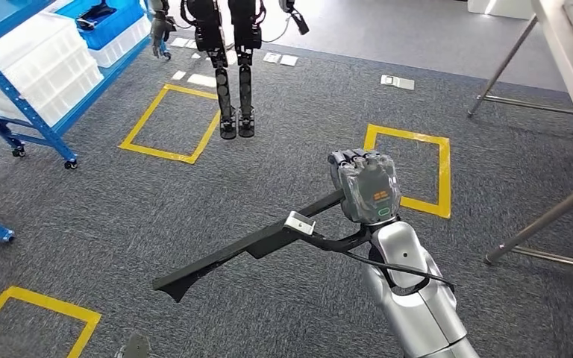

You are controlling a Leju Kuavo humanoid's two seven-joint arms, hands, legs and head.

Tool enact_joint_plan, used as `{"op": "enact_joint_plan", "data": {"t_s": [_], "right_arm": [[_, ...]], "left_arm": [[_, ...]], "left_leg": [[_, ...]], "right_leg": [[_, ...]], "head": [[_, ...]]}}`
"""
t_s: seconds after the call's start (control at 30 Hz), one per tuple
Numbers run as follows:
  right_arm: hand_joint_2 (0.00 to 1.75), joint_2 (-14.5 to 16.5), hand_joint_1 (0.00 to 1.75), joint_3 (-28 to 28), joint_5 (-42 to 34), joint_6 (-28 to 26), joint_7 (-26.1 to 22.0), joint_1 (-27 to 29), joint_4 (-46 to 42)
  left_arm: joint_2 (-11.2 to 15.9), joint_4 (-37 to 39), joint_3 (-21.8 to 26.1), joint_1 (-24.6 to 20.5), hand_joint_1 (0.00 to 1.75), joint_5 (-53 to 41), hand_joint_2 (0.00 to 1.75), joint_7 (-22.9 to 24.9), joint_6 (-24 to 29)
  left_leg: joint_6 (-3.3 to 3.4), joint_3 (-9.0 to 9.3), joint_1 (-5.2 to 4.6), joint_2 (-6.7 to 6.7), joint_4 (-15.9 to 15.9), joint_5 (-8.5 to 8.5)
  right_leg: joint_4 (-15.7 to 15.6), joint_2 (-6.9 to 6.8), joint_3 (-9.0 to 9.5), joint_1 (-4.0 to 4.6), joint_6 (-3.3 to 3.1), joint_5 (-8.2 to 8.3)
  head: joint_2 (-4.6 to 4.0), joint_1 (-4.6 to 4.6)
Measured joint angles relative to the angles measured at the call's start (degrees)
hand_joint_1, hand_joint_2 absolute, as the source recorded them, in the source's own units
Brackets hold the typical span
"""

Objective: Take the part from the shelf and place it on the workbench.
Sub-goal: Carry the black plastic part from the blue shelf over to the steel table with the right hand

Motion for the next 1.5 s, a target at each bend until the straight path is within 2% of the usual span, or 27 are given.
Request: {"op": "enact_joint_plan", "data": {"t_s": [0.07, 0.13, 0.2, 0.23, 0.3, 0.37, 0.43, 0.5, 0.53, 0.57, 0.63, 0.7, 0.73, 0.77, 0.83, 0.87, 0.93, 1.0, 1.03, 1.1, 1.17, 1.23, 1.3, 1.33, 1.4, 1.43, 1.5], "right_arm": [[1.75, -0.2, 1.75, -0.2, -0.1, -0.1, -0.1, 0.0, -0.2], [1.75, -0.2, 1.75, -0.2, -0.3, -0.2, -0.2, 0.1, -0.3], [1.75, -0.2, 1.75, -0.2, -0.5, -0.2, -0.3, 0.4, -0.3], [1.75, -0.3, 1.75, -0.2, -0.5, -0.2, -0.3, 0.5, -0.3], [1.75, -0.4, 1.75, -0.2, -0.6, -0.3, -0.3, 0.7, -0.3], [1.75, -0.5, 1.75, -0.4, -0.6, -0.4, -0.2, 0.8, -0.3], [1.75, -0.4, 1.75, -0.8, -0.5, -0.7, 0.0, 1.0, -0.4], [1.75, -0.5, 1.75, -1.4, -0.3, -0.9, 0.2, 1.4, -0.6], [1.75, -0.7, 1.75, -1.7, -0.3, -1.1, 0.3, 1.7, -0.7], [1.75, -0.8, 1.75, -2.0, -0.2, -1.2, 0.3, 1.8, -0.8], [1.75, -1.2, 1.75, -2.6, -0.1, -1.4, 0.4, 2.0, -1.0], [1.75, -1.6, 1.75, -3.2, -0.1, -1.6, 0.5, 2.1, -1.2], [1.75, -1.9, 1.75, -3.6, 0.0, -1.7, 0.6, 2.3, -1.2], [1.75, -2.3, 1.75, -4.1, 0.2, -1.7, 0.6, 2.4, -1.4], [1.75, -3.0, 1.75, -5.0, 0.4, -1.7, 0.6, 2.4, -2.1], [1.75, -3.3, 1.75, -5.5, 0.5, -1.6, 0.6, 2.2, -2.5], [1.75, -3.8, 1.75, -6.5, 0.3, -1.1, 0.5, 1.6, -3.2], [1.75, -4.5, 1.75, -7.4, -0.6, -0.2, -0.1, 0.7, -3.4], [1.75, -5.0, 1.75, -8.0, -1.2, 0.3, -0.5, 0.1, -3.4], [1.75, -5.9, 1.75, -8.9, -2.2, 0.7, -1.4, -1.4, -3.2], [1.75, -6.4, 1.75, -9.5, -3.0, 0.9, -2.0, -3.1, -2.7], [1.75, -6.9, 1.75, -9.9, -3.6, 0.9, -2.4, -4.2, -2.1], [1.75, -7.7, 1.75, -10.2, -4.1, 1.0, -2.7, -5.3, -1.3], [1.75, -8.1, 1.75, -10.4, -4.2, 1.0, -2.7, -5.9, -0.9], [1.75, -8.8, 1.75, -10.8, -4.6, 0.9, -2.8, -7.0, 0.0], [1.75, -9.2, 1.75, -11.1, -4.9, 0.8, -2.8, -7.4, 0.3], [1.75, -10.0, 1.75, -11.6, -5.1, 0.5, -2.8, -7.8, 0.8]], "left_arm": [[0.0, -0.1, 0.0, -0.2, 0.0, 0.0, 1.75, 0.0, 0.0], [0.1, -0.1, 0.0, -0.2, 0.0, 0.0, 1.75, 0.0, 0.0], [0.2, -0.1, 0.0, 0.0, 0.0, 0.0, 1.75, 0.1, 0.0], [0.2, -0.1, 0.0, 0.0, 0.0, -0.1, 1.75, 0.2, 0.0], [0.3, 0.0, 0.0, 0.0, 0.0, -0.2, 1.75, 0.2, 0.0], [0.5, 0.0, 0.0, -0.1, 0.0, -0.3, 1.75, 0.2, -0.1], [0.5, 0.0, 0.0, -0.2, 0.0, -0.6, 1.75, 0.3, -0.3], [0.4, -0.1, -0.2, -0.5, 0.0, -1.0, 1.75, 0.5, -0.5], [0.4, -0.1, -0.3, -0.8, 0.0, -1.2, 1.75, 0.6, -0.6], [0.3, -0.1, -0.4, -1.0, 0.0, -1.4, 1.75, 0.6, -0.6], [0.3, -0.1, -0.6, -1.2, 0.0, -1.6, 1.75, 0.7, -0.6], [0.3, -0.1, -0.7, -1.1, 0.0, -1.8, 1.75, 0.9, -0.6], [0.4, -0.1, -0.8, -1.1, 0.0, -1.9, 1.75, 1.0, -0.5], [0.4, -0.1, -0.8, -1.1, 0.0, -2.0, 1.75, 1.1, -0.5], [0.4, -0.1, -0.8, -1.1, 0.0, -2.1, 1.75, 1.3, -0.5], [0.4, -0.1, -0.8, -1.1, 0.0, -2.2, 1.75, 1.4, -0.5], [0.5, -0.1, -0.8, -1.1, 0.0, -2.2, 1.75, 1.5, -0.5], [0.6, -0.1, -0.9, -1.3, 0.0, -2.3, 1.75, 1.6, -0.5], [0.6, -0.2, -0.9, -1.4, 0.0, -2.5, 1.75, 1.7, -0.5], [0.6, -0.3, -0.9, -1.6, 0.0, -2.7, 1.75, 1.7, -0.5], [0.6, -0.3, -0.9, -1.6, 0.0, -2.8, 1.75, 1.6, -0.6], [0.6, -0.3, -0.9, -1.4, 0.0, -2.8, 1.75, 1.5, -0.6], [0.6, -0.3, -0.8, -1.3, 0.0, -2.5, 1.75, 0.9, -0.7], [0.6, -0.3, -0.8, -1.3, 0.0, -2.2, 1.75, 0.3, -0.7], [0.6, -0.3, -0.7, -1.3, 0.0, -1.5, 1.75, -1.3, -0.6], [0.6, -0.3, -0.6, -1.2, 0.0, -1.2, 1.75, -2.1, -0.5], [0.6, -0.4, -0.3, -1.1, 0.0, -0.6, 1.75, -3.6, -0.4]], "left_leg": [[-0.55, -0.64, 0.44, -2.6, 2.1, -1.72], [-0.86, -3.52, 0.67, -6.52, 8.6, -5.32], [-0.98, -7.05, 0.68, -7.67, 15.2, -7.63], [-0.97, -7.83, 0.7, -7.77, 16.2, -7.22], [-0.92, -6.09, 0.87, -8.3, 11.4, -3.35], [-0.81, -2.97, 1.3, -10.75, 4.3, -0.2], [-0.41, -1.82, 1.32, -12.14, 1.7, 0.3], [0.41, -1.72, 1.03, -10.85, 1.2, 0.69], [0.93, -1.58, 0.96, -10.2, 0.9, 0.96], [1.46, -1.48, 0.94, -9.47, 0.6, 1.23], [2.14, -1.4, 0.66, -7.97, 0.2, 1.49], [2.31, -1.5, 0.35, -6.23, 0.2, 1.46], [2.33, -1.54, 0.27, -5.37, 0.2, 1.44], [2.31, -1.57, 0.24, -4.59, 0.2, 1.42], [2.14, -1.47, 0.18, -3.21, 0.3, 1.3], [1.91, -1.39, 0.02, -2.54, 0.3, 1.15], [1.36, -1.1, -0.32, -1.2, 0.4, 0.81], [0.83, -0.73, -0.35, 0.29, 0.3, 0.53], [0.54, -0.7, -0.18, 0.22, 0.6, 0.22], [0.03, -1.73, 0.25, -2.57, 3.4, -1.82], [-0.24, -4.91, 0.51, -6.4, 10.4, -5.41], [-0.36, -8.04, 0.54, -7.64, 16.0, -6.99], [-0.28, -7.65, 0.65, -7.94, 13.7, -4.18], [-0.24, -6.12, 0.83, -8.65, 9.9, -1.86], [-0.22, -3.3, 1.13, -10.66, 3.4, 0.79], [-0.15, -2.67, 1.11, -11.27, 2.0, 1.07], [0.33, -2.44, 0.76, -10.59, 1.5, 1.08]], "right_leg": [[-0.2, 1.54, 0.2, -0.52, -0.8, 0.31], [-0.3, 3.08, 0.3, -0.67, -1.43, 0.5], [-0.3, 4.75, 0.3, -0.51, -1.6, 0.53], [-0.2, 5.66, 0.29, -0.47, -1.6, 0.53], [0.1, 7.44, 0.3, -0.53, -1.57, 0.52], [0.6, 9.02, 0.01, -0.47, -1.37, 0.48], [0.6, 10.23, -0.55, -0.34, -0.74, 0.65], [0.4, 11.33, -1.06, -0.3, 0.14, 1.03], [0.7, 10.81, -1.45, -0.29, 0.41, 0.9], [2.0, 9.47, -2.25, -0.22, 0.52, 0.18], [8.2, 5.76, -5.28, -0.19, 0.33, -2.82], [15.8, 4.23, -8.83, -0.29, 0.38, -5.82], [17.4, 3.98, -9.48, -0.39, 0.63, -6.27], [16.6, 3.72, -8.87, -0.49, 1.02, -5.84], [9.0, 1.86, -4.47, -0.64, 1.71, -3.39], [5.0, 0.27, -2.12, -0.46, 1.79, -2.15], [0.5, -1.7, 0.33, -0.06, 1.29, -0.7], [0.3, -0.42, 0.2, 0.09, 0.61, -0.3], [0.2, 0.4, 0.27, -0.17, 0.32, -0.14], [-0.1, 1.9, 0.44, -0.78, -0.52, 0.19], [-0.1, 3.45, 0.46, -0.88, -1.11, 0.36], [0.0, 5.25, 0.45, -0.67, -1.25, 0.42], [0.2, 7.0, 0.46, -0.62, -1.26, 0.42], [0.4, 7.83, 0.44, -0.65, -1.2, 0.39], [0.7, 9.28, 0.11, -0.51, -0.85, 0.37], [0.7, 9.89, -0.14, -0.49, -0.54, 0.44], [0.4, 11.04, -0.59, -0.52, 0.23, 0.77]], "head": [[0.0, -0.07], [0.0, -0.26], [0.0, -0.37], [0.0, -0.38], [0.0, -0.38], [0.0, -0.35], [0.0, -0.31], [0.0, -0.3], [0.0, -0.31], [0.0, -0.13], [0.0, 0.19], [0.0, 0.37], [0.0, 0.38], [0.0, 0.4], [0.0, 0.44], [0.0, 0.43], [0.0, 0.33], [0.0, 0.25], [0.0, 0.25], [0.0, 0.08], [0.0, -0.19], [0.0, -0.28], [0.0, -0.29], [0.0, -0.31], [0.0, -0.27], [0.0, -0.26], [0.0, -0.25]]}}
